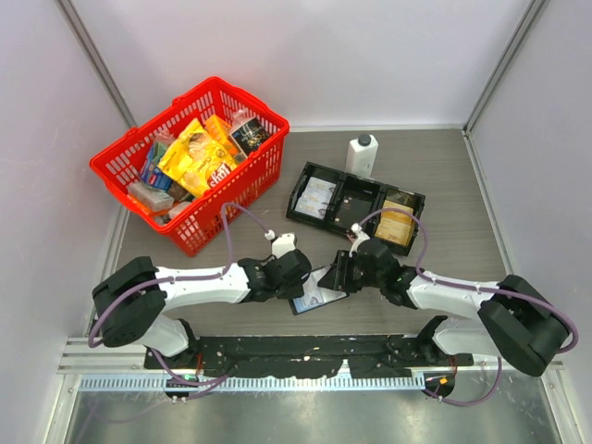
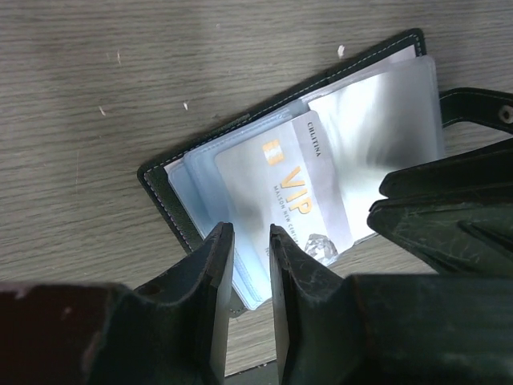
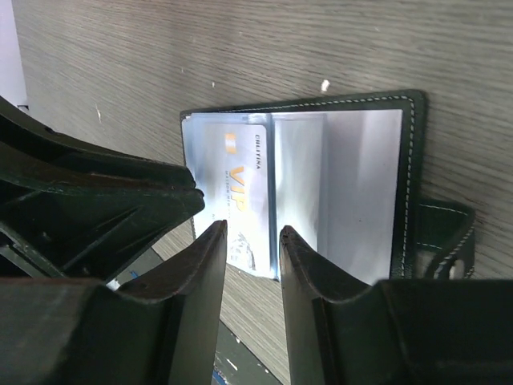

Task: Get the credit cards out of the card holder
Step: Remove the credit card from the card holder.

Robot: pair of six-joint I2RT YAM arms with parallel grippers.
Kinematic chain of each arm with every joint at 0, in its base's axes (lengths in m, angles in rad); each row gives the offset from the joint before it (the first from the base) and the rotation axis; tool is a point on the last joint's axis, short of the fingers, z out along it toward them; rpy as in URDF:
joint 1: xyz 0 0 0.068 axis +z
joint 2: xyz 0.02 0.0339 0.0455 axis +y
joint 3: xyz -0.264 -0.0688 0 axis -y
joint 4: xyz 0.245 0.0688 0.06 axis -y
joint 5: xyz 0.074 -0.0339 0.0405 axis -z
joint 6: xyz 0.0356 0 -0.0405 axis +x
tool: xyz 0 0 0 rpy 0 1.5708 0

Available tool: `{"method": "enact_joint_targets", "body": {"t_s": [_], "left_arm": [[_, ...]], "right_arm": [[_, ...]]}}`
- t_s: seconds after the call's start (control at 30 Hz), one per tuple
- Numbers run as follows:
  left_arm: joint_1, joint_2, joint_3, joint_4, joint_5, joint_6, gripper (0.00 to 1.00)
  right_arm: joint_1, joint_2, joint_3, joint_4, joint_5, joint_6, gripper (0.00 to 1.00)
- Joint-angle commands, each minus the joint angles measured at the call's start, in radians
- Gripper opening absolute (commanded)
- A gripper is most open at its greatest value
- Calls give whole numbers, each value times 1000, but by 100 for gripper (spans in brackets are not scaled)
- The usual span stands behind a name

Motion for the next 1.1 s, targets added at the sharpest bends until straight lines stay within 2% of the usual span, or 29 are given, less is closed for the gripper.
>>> {"method": "enact_joint_targets", "body": {"t_s": [0.0, 0.37, 0.63, 0.73, 0.83, 1.0, 1.07], "left_arm": [[10, 25, -24, 56, 24, -32, 28], [40, 29, -111, 118, 96, -107, 27], [47, 32, -117, 129, 110, -113, 27], [47, 27, -120, 126, 109, -115, 27], [47, 26, -120, 121, 110, -110, 27], [48, 33, -110, 110, 116, -95, 26], [47, 36, -105, 110, 118, -93, 25]], "right_arm": [[-38, 28, -39, 142, -90, 69, 37], [-84, 160, -107, 333, -222, 128, 33], [-101, 180, -130, 405, -254, 143, 18], [-118, 175, -136, 413, -271, 144, 7], [-159, 161, -134, 378, -288, 115, 1], [-206, 121, -75, 199, -294, 8, 1], [-207, 120, -64, 182, -296, -15, 3]]}}
